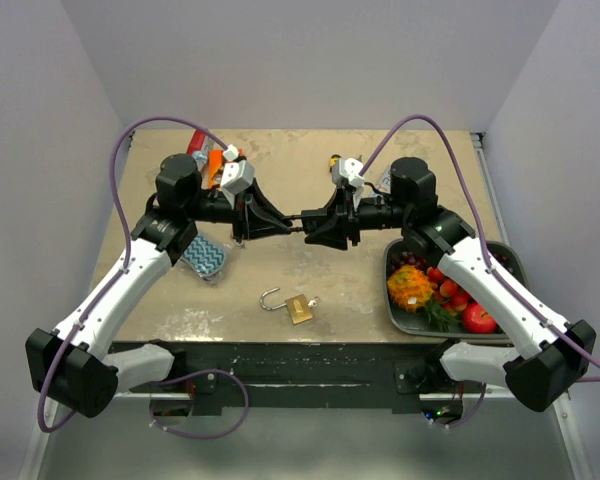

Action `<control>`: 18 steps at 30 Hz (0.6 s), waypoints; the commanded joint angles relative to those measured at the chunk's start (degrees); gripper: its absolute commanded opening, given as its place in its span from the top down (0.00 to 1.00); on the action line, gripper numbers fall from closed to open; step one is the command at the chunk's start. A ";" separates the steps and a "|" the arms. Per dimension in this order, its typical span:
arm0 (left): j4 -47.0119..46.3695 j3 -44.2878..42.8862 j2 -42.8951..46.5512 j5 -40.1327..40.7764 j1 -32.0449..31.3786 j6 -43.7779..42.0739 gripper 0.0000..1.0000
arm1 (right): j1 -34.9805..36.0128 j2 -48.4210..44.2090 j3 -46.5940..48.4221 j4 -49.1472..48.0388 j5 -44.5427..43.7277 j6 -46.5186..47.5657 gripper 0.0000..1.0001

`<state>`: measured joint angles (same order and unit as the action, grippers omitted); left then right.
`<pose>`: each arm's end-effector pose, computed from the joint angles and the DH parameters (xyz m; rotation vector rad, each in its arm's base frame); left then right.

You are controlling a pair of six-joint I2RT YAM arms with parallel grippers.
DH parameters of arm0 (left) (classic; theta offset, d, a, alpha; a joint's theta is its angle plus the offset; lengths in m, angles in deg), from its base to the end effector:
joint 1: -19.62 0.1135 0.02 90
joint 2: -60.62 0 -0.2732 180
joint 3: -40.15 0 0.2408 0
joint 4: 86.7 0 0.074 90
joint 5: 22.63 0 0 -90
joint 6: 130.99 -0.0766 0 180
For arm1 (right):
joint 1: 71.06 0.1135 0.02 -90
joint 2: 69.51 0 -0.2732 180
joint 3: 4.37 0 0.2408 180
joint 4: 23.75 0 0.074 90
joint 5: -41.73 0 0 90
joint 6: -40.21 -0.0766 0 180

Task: Lock with the key
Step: Lock the lock.

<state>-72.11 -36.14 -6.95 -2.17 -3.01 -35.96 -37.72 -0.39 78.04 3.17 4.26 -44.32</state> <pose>0.2069 -0.1640 0.3922 1.1731 1.3558 -1.3520 0.1956 0.2015 0.3957 -1.2147 1.4163 1.1626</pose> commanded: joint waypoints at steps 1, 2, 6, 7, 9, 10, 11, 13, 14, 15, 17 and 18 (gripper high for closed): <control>4.92 -3.26 -0.28 0.36 -1.10 -3.88 0.64 | 0.14 0.05 2.85 -4.50 2.04 1.73 1.00; 6.15 -3.35 -0.19 0.54 -1.10 -4.68 0.63 | 0.14 -0.04 3.03 -3.80 2.31 1.73 1.00; 15.63 -4.75 -0.46 1.68 -0.92 -13.89 0.65 | 0.23 -0.48 2.85 -3.00 2.66 2.70 1.00; 16.18 -4.84 -0.37 1.95 -0.92 -14.61 0.67 | 0.14 -0.48 3.03 -2.74 2.75 3.13 1.00; 15.84 -4.67 0.07 2.21 -0.92 -14.71 0.71 | 0.23 -0.57 2.94 -2.21 2.92 3.58 1.00; 15.48 -4.67 0.16 2.47 -0.83 -14.44 0.71 | 0.14 -0.57 3.03 -2.21 3.01 3.84 1.00; 15.31 -4.67 -0.02 2.65 -0.92 -14.27 0.71 | 0.14 -0.57 3.03 -1.95 3.10 4.10 1.00; 15.04 -4.67 -0.10 3.00 -0.83 -14.18 0.70 | 0.14 -0.65 3.12 -1.94 3.19 4.28 1.00; 14.95 -4.67 -0.19 3.09 -0.92 -14.09 0.69 | 0.14 -0.74 3.20 -1.68 3.19 4.45 1.00; 14.87 -4.75 -0.28 3.18 -0.92 -14.00 0.70 | 0.14 -0.74 3.29 -1.51 3.19 4.72 1.00; 14.86 -4.93 -0.46 3.09 -0.92 -14.09 0.76 | 0.14 -0.83 3.29 -1.42 3.36 4.90 1.00; 14.60 -4.93 -0.37 3.01 -0.92 -14.00 0.80 | 0.14 -0.66 3.21 -1.42 3.19 4.90 1.00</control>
<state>-56.90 -38.59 -7.13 0.74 -3.78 -48.11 -37.70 0.38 78.07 4.42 5.29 -40.86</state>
